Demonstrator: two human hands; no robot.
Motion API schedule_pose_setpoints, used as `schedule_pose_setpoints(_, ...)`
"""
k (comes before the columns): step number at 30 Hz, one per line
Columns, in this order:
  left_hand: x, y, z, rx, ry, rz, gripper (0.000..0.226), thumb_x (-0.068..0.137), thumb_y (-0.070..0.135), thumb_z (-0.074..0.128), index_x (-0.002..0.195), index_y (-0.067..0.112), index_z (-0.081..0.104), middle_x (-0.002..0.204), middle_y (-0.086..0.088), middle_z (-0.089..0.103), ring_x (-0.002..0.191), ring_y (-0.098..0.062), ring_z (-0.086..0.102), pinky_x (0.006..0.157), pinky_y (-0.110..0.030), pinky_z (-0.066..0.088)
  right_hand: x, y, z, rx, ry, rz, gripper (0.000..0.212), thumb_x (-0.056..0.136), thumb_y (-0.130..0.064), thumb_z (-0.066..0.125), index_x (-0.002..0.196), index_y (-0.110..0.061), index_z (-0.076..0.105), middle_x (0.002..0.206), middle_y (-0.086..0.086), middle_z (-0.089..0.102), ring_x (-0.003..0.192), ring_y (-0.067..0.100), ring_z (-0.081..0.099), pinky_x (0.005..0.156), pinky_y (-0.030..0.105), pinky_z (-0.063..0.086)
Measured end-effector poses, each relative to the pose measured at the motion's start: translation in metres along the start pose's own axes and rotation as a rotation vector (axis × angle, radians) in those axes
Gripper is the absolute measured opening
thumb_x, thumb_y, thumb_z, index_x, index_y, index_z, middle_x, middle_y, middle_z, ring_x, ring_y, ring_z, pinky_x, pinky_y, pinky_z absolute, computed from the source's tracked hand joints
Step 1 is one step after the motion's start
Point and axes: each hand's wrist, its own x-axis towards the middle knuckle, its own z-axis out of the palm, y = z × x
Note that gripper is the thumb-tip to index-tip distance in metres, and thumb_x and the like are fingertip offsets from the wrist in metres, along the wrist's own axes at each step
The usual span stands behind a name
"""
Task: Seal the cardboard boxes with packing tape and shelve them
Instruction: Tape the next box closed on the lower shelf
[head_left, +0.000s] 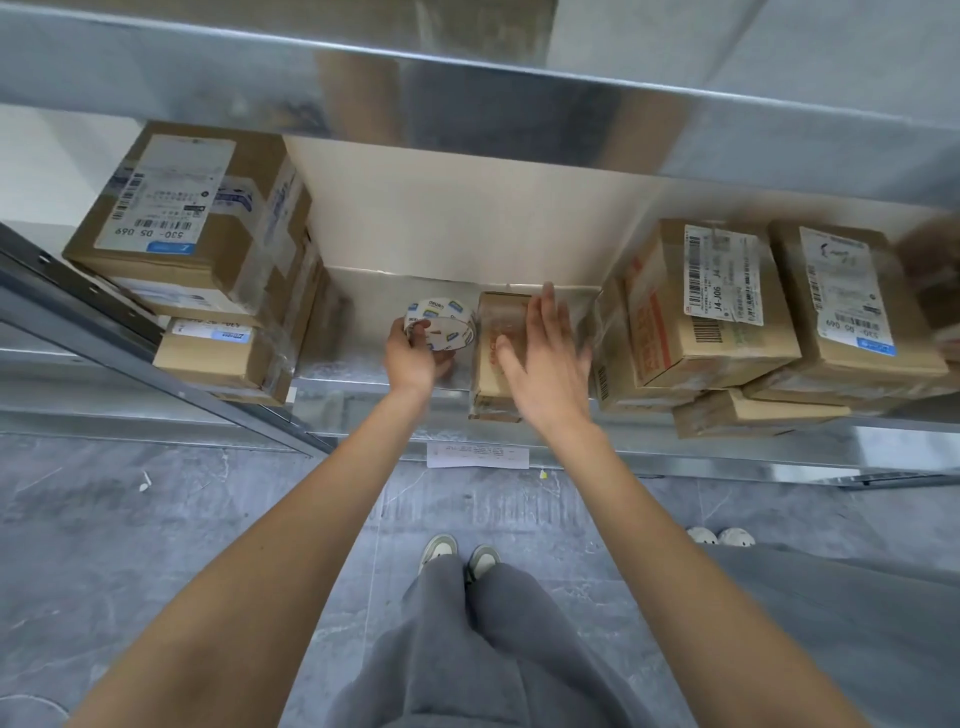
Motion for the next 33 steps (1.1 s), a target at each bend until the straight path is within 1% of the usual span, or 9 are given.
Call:
schedule_pose_setpoints(4, 0.004, -0.009, -0.001, -0.006, -0.017, -0.017, 0.015, 0.106, 0.015, 0.034, 0.109, 0.010, 0.048, 0.118, -0.021, 0.062, 0.085, -0.037, 0.069, 0.078, -0.049, 0.059, -0.004, -0.027, 0.005, 0.031, -0.077, 0.058, 0.086, 0.095, -0.060, 0.037, 0.156, -0.013, -0.001, 0.163, -0.001, -0.012, 0.150, 0.028, 0.001, 0.114, 0.057, 0.015)
schedule_pose_setpoints(7, 0.011, -0.018, -0.004, 0.014, -0.045, -0.011, 0.013, 0.105, 0.017, 0.038, 0.112, 0.014, 0.048, 0.116, -0.020, 0.063, 0.094, -0.040, 0.068, 0.085, -0.054, 0.056, -0.004, -0.027, 0.008, 0.107, 0.002, 0.055, 0.084, 0.094, -0.046, 0.050, 0.156, -0.011, 0.005, 0.164, 0.004, -0.006, 0.137, 0.040, 0.033, 0.108, 0.044, 0.034)
schedule_pose_setpoints(9, 0.011, -0.019, -0.005, 0.024, -0.075, -0.013, 0.013, 0.101, 0.023, 0.048, 0.112, 0.016, 0.049, 0.114, -0.016, 0.064, 0.101, -0.037, 0.067, 0.090, -0.052, 0.055, -0.005, -0.022, 0.006, 0.211, 0.041, 0.039, 0.080, 0.092, -0.040, 0.053, 0.155, -0.010, 0.013, 0.164, 0.006, 0.002, 0.139, 0.033, 0.034, 0.109, 0.034, 0.031)
schedule_pose_setpoints(12, -0.001, -0.010, -0.005, 0.083, -0.141, 0.002, 0.045, 0.093, 0.045, 0.059, 0.126, 0.016, 0.049, 0.116, -0.004, 0.064, 0.107, -0.021, 0.063, 0.088, -0.035, 0.053, -0.007, -0.016, 0.006, 0.712, -0.022, 0.098, 0.071, 0.090, -0.034, 0.049, 0.154, -0.022, 0.022, 0.162, -0.006, 0.014, 0.146, 0.003, 0.012, 0.116, 0.020, 0.013)
schedule_pose_setpoints(15, -0.005, -0.008, -0.003, 0.153, -0.175, 0.041, 0.035, 0.097, 0.041, 0.054, 0.120, 0.016, 0.046, 0.108, 0.012, 0.061, 0.097, 0.000, 0.058, 0.076, -0.011, 0.043, -0.010, -0.007, 0.015, 0.860, -0.113, 0.117, 0.065, 0.093, -0.025, 0.043, 0.153, -0.032, 0.020, 0.162, -0.012, 0.013, 0.147, 0.002, 0.009, 0.118, 0.025, 0.011)
schedule_pose_setpoints(21, -0.008, -0.010, 0.004, 0.348, -0.213, 0.259, 0.026, 0.096, 0.025, 0.054, 0.121, 0.018, 0.055, 0.114, 0.002, 0.065, 0.104, -0.009, 0.062, 0.090, -0.022, 0.049, -0.004, 0.013, 0.036, 0.771, -0.149, 0.086, 0.068, 0.091, -0.036, 0.049, 0.153, -0.029, 0.022, 0.157, -0.010, 0.029, 0.143, 0.005, 0.026, 0.116, 0.028, 0.023)
schedule_pose_setpoints(25, -0.005, -0.012, 0.011, 0.559, -0.221, 0.439, 0.029, 0.096, 0.013, 0.047, 0.123, 0.008, 0.058, 0.124, -0.018, 0.052, 0.128, -0.033, 0.044, 0.106, -0.042, 0.038, 0.000, 0.017, 0.043, 0.602, -0.103, 0.093, 0.057, 0.095, -0.035, 0.045, 0.149, -0.024, 0.031, 0.152, -0.001, 0.038, 0.139, 0.018, 0.035, 0.109, 0.028, 0.029)
schedule_pose_setpoints(30, -0.008, -0.002, 0.003, 0.539, -0.104, 0.504, 0.019, 0.096, -0.002, 0.041, 0.112, -0.003, 0.052, 0.106, -0.014, 0.062, 0.096, -0.026, 0.059, 0.075, -0.020, 0.041, 0.008, 0.027, 0.042, 0.139, -0.054, 0.012, 0.065, 0.093, -0.054, 0.028, 0.153, -0.035, 0.012, 0.161, 0.001, 0.022, 0.144, 0.025, 0.028, 0.112, 0.052, 0.031)
schedule_pose_setpoints(33, -0.010, 0.005, -0.011, 0.557, -0.059, 0.567, 0.033, 0.094, -0.009, 0.037, 0.125, -0.006, 0.046, 0.114, -0.017, 0.062, 0.096, -0.020, 0.058, 0.076, -0.017, 0.043, 0.008, 0.030, 0.040, 0.044, -0.040, 0.010, 0.063, 0.097, -0.053, 0.028, 0.154, -0.036, 0.009, 0.163, -0.001, 0.015, 0.147, 0.024, 0.020, 0.115, 0.053, 0.023)
